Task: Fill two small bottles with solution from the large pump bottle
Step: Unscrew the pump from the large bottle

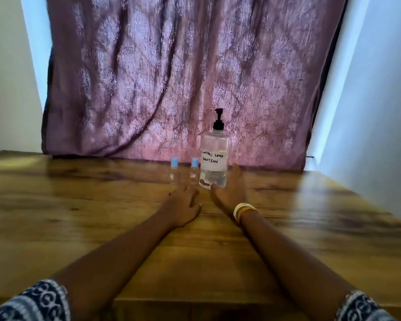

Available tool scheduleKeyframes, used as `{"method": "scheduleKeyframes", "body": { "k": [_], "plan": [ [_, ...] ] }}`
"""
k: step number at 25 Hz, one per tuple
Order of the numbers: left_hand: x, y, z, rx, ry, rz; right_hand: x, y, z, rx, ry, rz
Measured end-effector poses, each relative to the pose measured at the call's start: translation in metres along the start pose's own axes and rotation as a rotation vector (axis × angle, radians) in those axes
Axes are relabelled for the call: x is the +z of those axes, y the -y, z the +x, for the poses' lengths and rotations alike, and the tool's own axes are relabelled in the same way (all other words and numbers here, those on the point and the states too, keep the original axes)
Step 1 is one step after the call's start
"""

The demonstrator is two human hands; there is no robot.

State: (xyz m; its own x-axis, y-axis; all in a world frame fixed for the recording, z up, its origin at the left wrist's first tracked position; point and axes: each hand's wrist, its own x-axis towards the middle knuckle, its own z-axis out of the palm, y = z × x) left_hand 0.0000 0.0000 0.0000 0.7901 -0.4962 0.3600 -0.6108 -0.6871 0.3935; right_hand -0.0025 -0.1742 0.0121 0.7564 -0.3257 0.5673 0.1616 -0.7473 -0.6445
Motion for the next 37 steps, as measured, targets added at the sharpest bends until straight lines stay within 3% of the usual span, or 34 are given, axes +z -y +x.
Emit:
{"method": "scheduleKeyframes", "body": {
  "k": [2, 4, 8, 12, 16, 19, 22, 24, 26, 28, 29, 34, 37],
  "plan": [
    [0.000, 0.005, 0.009, -0.023, 0.056, 0.021, 0.003, 0.004, 0.015, 0.044, 0.039, 0.184],
    [-0.005, 0.008, 0.012, -0.092, 0.051, -0.109, 0.005, 0.005, 0.032, 0.108, 0.071, 0.334],
    [-0.011, 0.009, 0.016, -0.228, 0.073, -0.515, 0.002, -0.011, 0.047, 0.183, 0.213, 0.300],
    [-0.022, -0.002, 0.012, -0.232, 0.027, -0.812, -0.018, -0.017, 0.042, 0.118, 0.511, 0.343],
    [-0.046, -0.007, 0.014, -0.114, -0.122, -0.920, -0.025, 0.013, 0.027, 0.014, 0.887, 0.445],
    [-0.064, -0.008, 0.010, -0.067, -0.207, -1.088, -0.029, 0.040, 0.018, -0.119, 1.086, 0.321],
    [-0.068, -0.009, 0.006, 0.013, -0.228, -1.084, -0.047, 0.052, 0.021, -0.167, 1.269, 0.159],
    [-0.066, -0.009, 0.006, 0.013, -0.200, -1.063, -0.071, 0.059, 0.032, -0.098, 1.155, 0.234],
    [-0.065, -0.012, 0.005, 0.021, -0.162, -1.072, -0.092, 0.069, 0.043, -0.023, 0.821, 0.513],
    [-0.066, -0.014, 0.005, 0.046, -0.146, -1.072, -0.095, 0.088, 0.046, -0.099, 0.517, 0.636],
    [-0.066, -0.014, 0.006, 0.063, -0.138, -1.068, -0.090, 0.101, 0.043, -0.159, 0.444, 0.614],
    [-0.074, -0.020, 0.009, 0.117, -0.201, -1.075, -0.070, 0.139, 0.026, -0.238, 0.303, 0.424],
    [-0.074, -0.019, 0.008, 0.160, -0.213, -1.071, -0.068, 0.135, 0.023, -0.213, 0.242, 0.498]
  ]
}}
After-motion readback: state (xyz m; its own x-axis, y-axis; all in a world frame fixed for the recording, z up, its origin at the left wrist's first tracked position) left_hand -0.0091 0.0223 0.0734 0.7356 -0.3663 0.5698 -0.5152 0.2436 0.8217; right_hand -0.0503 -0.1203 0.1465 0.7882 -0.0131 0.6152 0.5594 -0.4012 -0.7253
